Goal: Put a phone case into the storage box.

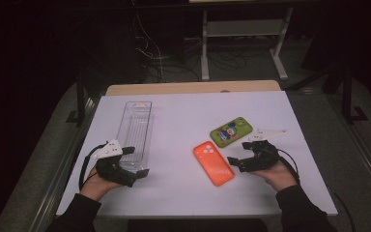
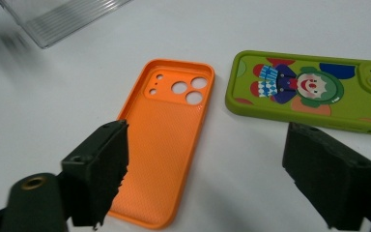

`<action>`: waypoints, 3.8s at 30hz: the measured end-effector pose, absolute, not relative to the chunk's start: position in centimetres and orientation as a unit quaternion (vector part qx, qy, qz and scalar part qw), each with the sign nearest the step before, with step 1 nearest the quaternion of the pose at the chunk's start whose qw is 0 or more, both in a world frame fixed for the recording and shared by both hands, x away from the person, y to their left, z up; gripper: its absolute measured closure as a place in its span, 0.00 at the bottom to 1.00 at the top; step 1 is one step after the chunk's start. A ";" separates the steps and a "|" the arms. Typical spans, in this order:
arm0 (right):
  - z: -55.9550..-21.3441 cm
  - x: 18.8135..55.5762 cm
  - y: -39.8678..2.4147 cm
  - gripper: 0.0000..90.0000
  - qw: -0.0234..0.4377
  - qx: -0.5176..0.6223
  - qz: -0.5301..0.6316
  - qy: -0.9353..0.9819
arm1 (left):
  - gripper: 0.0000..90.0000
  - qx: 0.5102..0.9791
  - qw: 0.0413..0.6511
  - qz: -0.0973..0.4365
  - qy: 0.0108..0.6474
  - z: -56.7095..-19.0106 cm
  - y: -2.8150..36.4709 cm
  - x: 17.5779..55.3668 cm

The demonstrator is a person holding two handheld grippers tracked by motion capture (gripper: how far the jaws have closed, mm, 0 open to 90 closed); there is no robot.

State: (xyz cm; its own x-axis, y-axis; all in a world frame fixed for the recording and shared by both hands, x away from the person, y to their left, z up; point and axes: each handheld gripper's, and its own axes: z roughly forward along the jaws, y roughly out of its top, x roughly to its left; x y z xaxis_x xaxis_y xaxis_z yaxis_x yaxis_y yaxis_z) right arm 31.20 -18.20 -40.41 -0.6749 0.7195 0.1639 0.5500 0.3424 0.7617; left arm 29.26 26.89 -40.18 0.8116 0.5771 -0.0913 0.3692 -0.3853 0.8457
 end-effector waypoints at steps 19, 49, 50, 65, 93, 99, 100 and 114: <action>-40.2 37.0 -14.1 0.92 0.084 0.373 0.364 0.849 | 0.00 0.824 0.477 0.100 0.289 -40.3 26.8 29.2; -43.0 40.2 -11.1 0.98 0.080 0.358 0.328 0.870 | 0.00 0.822 0.483 0.097 0.286 -40.3 26.7 29.2; -43.0 40.2 -11.1 0.98 0.080 0.358 0.328 0.870 | 0.00 0.822 0.483 0.097 0.286 -40.3 26.7 29.2; -43.0 39.8 -10.1 0.98 0.075 0.343 0.332 0.875 | 0.00 0.822 0.482 0.093 0.288 -40.3 26.6 29.1; -40.5 37.2 -12.8 0.89 0.076 0.338 0.365 0.864 | 0.00 0.826 0.480 0.095 0.279 -40.4 26.5 29.3; -39.9 35.3 -15.2 0.75 0.076 0.354 0.372 0.855 | 0.00 0.830 0.474 0.093 0.280 -40.4 26.4 29.3; -39.9 35.0 -15.5 0.73 0.079 0.352 0.371 0.856 | 0.00 0.829 0.476 0.093 0.280 -40.4 26.3 29.2; -41.2 30.4 -19.2 0.14 0.082 0.369 0.416 0.827 | 0.00 0.830 0.475 0.091 0.280 -40.4 26.3 29.2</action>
State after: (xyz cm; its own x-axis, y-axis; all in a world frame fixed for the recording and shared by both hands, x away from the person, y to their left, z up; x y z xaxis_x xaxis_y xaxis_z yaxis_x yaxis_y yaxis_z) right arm 30.41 -19.16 -41.17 -0.7138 0.6789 0.1721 0.5428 0.3810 0.7485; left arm 29.18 26.33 -40.37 0.8272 0.5500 -0.1150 0.3780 -0.3933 0.8381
